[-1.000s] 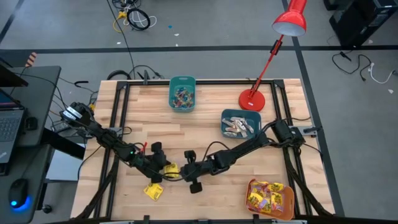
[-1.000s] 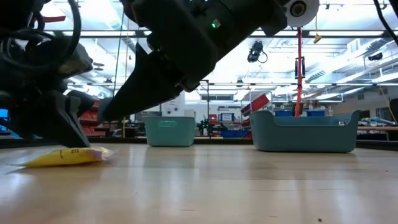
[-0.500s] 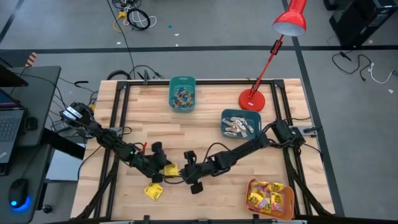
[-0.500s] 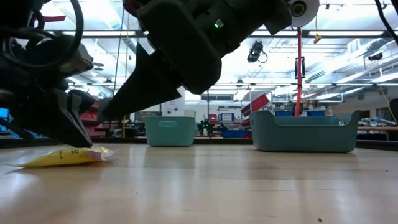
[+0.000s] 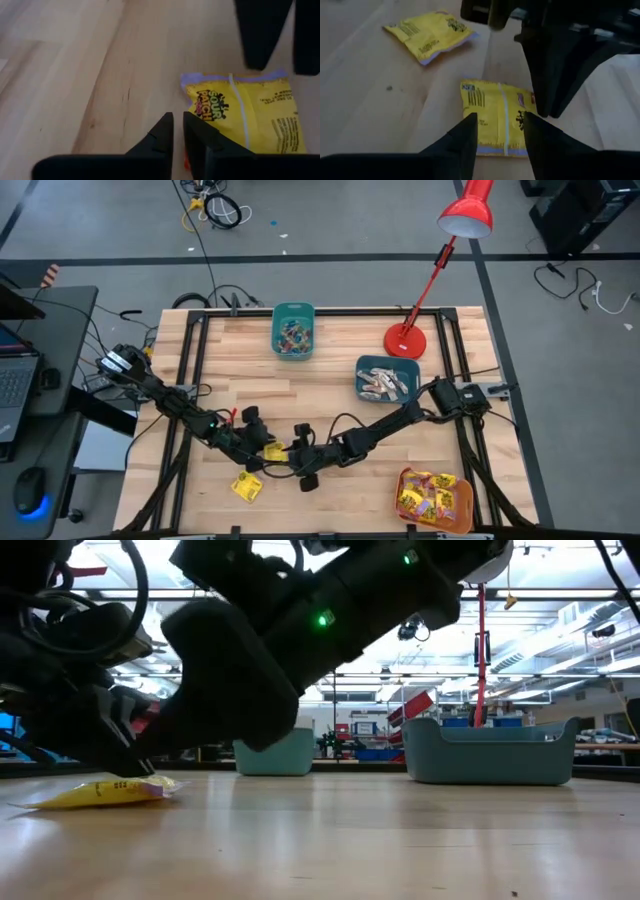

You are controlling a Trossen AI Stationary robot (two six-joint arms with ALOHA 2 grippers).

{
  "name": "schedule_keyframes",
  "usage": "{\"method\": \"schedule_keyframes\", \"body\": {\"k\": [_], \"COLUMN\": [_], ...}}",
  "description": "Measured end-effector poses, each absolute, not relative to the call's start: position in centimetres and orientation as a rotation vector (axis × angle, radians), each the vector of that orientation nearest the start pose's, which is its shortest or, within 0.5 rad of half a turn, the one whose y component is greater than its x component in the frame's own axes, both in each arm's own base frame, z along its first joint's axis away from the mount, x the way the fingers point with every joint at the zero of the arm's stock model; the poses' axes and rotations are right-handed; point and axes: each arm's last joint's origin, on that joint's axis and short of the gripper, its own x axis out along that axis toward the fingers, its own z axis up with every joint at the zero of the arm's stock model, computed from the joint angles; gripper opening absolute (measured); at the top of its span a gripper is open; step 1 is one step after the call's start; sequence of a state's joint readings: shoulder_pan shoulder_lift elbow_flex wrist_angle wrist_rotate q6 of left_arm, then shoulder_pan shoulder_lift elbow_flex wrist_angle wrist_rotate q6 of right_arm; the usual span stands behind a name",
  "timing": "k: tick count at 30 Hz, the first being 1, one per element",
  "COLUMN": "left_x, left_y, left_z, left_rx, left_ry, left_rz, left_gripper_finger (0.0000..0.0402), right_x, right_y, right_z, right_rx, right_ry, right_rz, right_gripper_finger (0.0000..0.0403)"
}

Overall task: Sort candy
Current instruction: Put the yellow candy bag into the orange bin

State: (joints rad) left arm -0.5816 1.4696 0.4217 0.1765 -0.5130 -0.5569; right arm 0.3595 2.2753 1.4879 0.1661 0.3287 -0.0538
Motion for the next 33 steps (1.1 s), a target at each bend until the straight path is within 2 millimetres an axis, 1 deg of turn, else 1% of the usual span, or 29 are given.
{"method": "schedule_keyframes", "body": {"k": [6,10,16,21,23,25,27,29,30,31,33], "left_x": [19.7,19.8,20.0,20.2,20.1,20.1,19.9,19.8,19.7,19.7,19.5], "left_y": [-11.1,-11.1,-10.7,-10.7,-10.6,-10.7,-10.6,-10.6,-10.5,-10.5,-10.4], "left_z": [11.2,11.2,11.2,11.3,11.3,11.4,11.6,11.9,12.1,12.4,13.0], "left_rx": [-0.094,-0.093,-0.098,-0.111,-0.109,-0.111,-0.118,-0.121,-0.126,-0.131,-0.14], "left_ry": [0.739,0.731,0.728,0.719,0.723,0.731,0.744,0.749,0.743,0.735,0.723], "left_rz": [0.166,0.174,0.194,0.189,0.188,0.179,0.159,0.151,0.148,0.146,0.141], "left_gripper_finger": [0.0099,0.0122,0.0127,0.0127,0.0127,0.0127,0.0127,0.0127,0.0127,0.0127,0.0127], "right_x": [45.6,45.8,45.7,46.2,46.3,46.3,46.4,46.5,46.6,46.6,46.6], "right_y": [16.1,16.4,16.4,15.9,15.7,15.5,15.2,15.0,14.9,14.8,14.7], "right_z": [11.4,10.7,9.5,8.4,8.2,8.2,8.1,8.1,8.2,8.1,8.2], "right_rx": [-0.264,-0.234,-0.227,-0.192,-0.172,-0.143,-0.111,-0.087,-0.081,-0.074,-0.062], "right_ry": [0.594,0.583,0.614,0.603,0.605,0.614,0.623,0.624,0.625,0.627,0.628], "right_rz": [0.05,0.1,0.08,0.074,0.073,0.083,0.104,0.13,0.138,0.143,0.143], "right_gripper_finger": [0.0159,0.016,0.0159,0.0153,0.0139,0.0114,0.0078,0.0033,0.0017,0.001,0.001]}}
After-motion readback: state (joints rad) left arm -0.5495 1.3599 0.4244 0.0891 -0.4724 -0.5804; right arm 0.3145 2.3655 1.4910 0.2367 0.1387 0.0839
